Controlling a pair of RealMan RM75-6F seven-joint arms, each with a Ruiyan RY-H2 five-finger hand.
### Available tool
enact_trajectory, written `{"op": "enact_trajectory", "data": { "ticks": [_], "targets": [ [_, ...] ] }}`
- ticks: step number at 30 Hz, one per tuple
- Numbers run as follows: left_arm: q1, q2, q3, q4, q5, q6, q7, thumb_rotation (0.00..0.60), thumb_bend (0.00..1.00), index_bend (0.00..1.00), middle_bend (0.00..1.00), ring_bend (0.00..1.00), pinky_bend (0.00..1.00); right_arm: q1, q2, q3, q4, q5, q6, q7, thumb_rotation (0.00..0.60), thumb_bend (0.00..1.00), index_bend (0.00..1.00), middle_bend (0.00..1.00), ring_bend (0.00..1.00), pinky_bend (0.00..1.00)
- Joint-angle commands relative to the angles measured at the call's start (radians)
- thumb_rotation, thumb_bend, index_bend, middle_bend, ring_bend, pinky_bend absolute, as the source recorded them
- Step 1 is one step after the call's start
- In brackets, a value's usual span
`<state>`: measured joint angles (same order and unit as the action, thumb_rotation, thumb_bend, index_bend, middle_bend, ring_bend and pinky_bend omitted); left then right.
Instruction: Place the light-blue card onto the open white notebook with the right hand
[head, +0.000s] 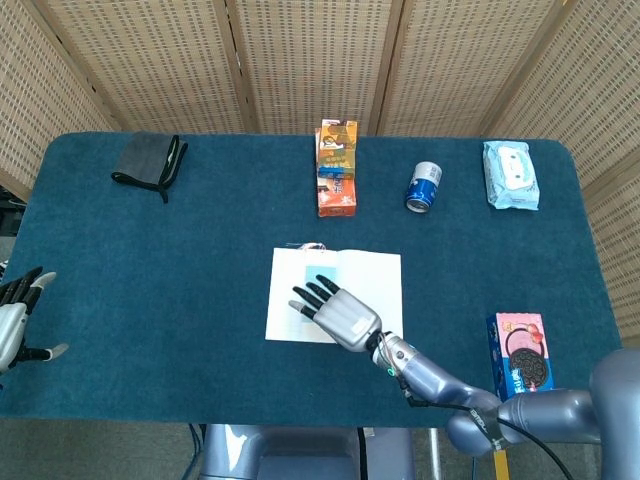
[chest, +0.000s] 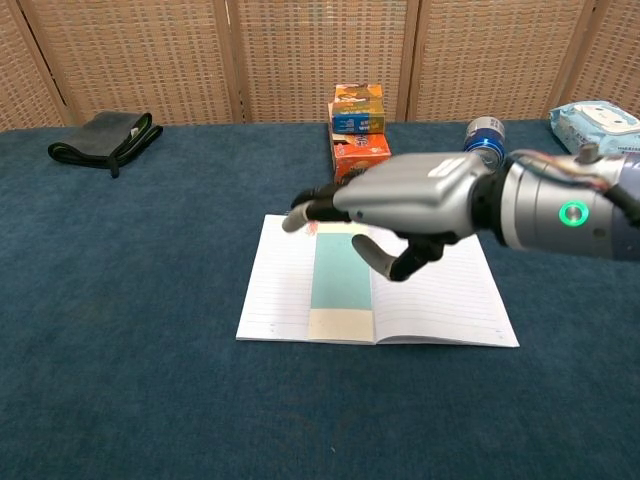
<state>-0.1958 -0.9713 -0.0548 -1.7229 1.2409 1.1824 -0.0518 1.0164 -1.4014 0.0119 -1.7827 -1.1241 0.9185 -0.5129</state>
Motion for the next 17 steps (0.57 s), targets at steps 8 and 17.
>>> {"op": "enact_trajectory", "data": {
  "ticks": [8, 17],
  "targets": [
    [0.036, 0.019, 0.007, 0.007, 0.056, 0.063, -0.070, 0.600, 0.00, 0.00, 0.00, 0.00, 0.00, -0.387, 0.223, -0.117, 0.158, -0.401, 0.489, 0.425, 0.600, 0.04, 0.00, 0.00, 0.00, 0.00],
    [0.069, 0.000, -0.003, 0.003, 0.037, 0.139, -0.012, 0.600, 0.00, 0.00, 0.00, 0.00, 0.00, -0.618, 0.210, -0.140, 0.302, -0.355, 0.661, 0.631, 0.600, 0.00, 0.00, 0.00, 0.00, 0.00]
  ]
}}
